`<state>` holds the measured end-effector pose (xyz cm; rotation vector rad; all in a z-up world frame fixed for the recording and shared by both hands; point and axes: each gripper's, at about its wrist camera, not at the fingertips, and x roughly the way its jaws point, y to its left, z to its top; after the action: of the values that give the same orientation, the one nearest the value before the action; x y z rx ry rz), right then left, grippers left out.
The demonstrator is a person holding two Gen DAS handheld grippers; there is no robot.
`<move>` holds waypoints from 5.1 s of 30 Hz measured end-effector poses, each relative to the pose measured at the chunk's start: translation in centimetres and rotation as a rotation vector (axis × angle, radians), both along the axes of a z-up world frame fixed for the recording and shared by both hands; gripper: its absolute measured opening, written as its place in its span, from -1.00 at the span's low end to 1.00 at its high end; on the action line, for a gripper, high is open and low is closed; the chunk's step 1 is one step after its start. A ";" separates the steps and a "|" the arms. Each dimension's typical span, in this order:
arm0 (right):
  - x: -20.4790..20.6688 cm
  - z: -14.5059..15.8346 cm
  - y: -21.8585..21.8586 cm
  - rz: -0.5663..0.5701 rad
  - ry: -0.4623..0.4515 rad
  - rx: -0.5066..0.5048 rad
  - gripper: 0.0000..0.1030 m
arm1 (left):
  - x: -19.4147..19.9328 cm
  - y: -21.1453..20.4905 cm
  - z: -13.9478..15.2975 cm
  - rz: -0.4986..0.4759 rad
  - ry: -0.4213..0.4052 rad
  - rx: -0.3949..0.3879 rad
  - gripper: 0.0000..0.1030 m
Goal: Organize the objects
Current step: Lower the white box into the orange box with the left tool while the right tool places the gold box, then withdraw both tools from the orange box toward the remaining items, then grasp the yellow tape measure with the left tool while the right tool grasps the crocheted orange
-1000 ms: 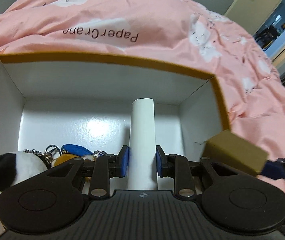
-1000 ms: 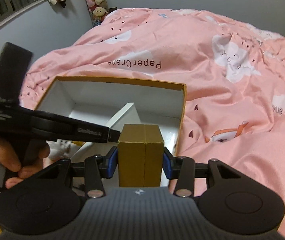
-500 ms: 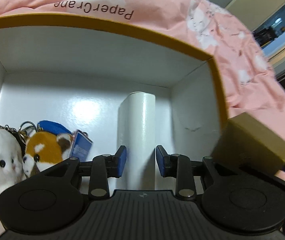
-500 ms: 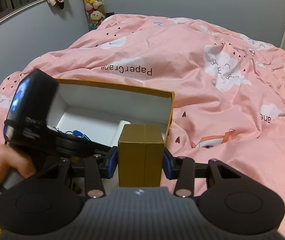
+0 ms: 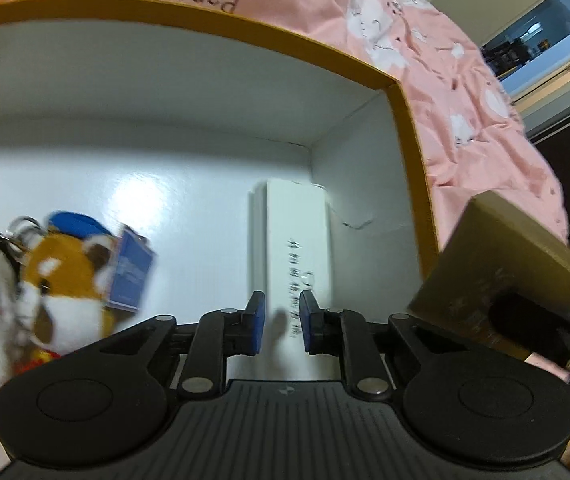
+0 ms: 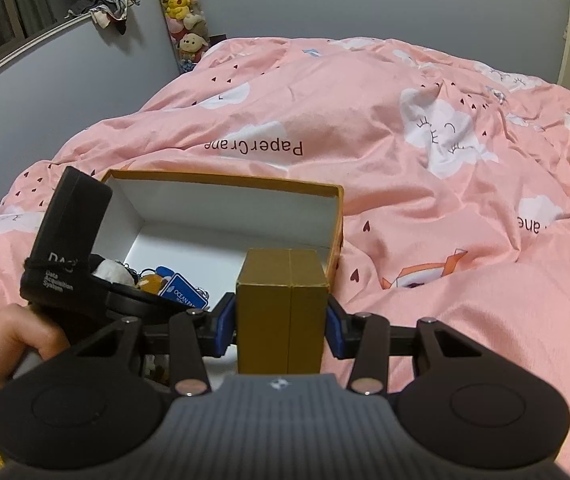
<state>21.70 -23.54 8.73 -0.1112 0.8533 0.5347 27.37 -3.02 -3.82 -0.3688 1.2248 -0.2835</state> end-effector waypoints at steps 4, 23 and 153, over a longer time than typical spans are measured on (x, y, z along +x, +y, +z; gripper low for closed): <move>0.4 0.4 0.2 0.001 -0.017 -0.015 -0.08 | 0.6 -0.1 -0.7 -0.010 0.055 0.039 -0.43; 0.7 -0.8 4.6 0.309 -0.177 -0.307 -0.09 | -0.8 1.2 -0.3 -0.031 0.032 -0.045 -0.48; -17.5 -8.3 -5.1 -0.087 0.102 -0.123 -0.25 | -17.7 -3.8 -0.2 -0.246 -0.091 0.093 -0.31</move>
<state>4.20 -28.66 0.44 -0.1594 0.9857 0.4089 9.66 -6.87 -3.98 -0.1225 1.1894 -0.4481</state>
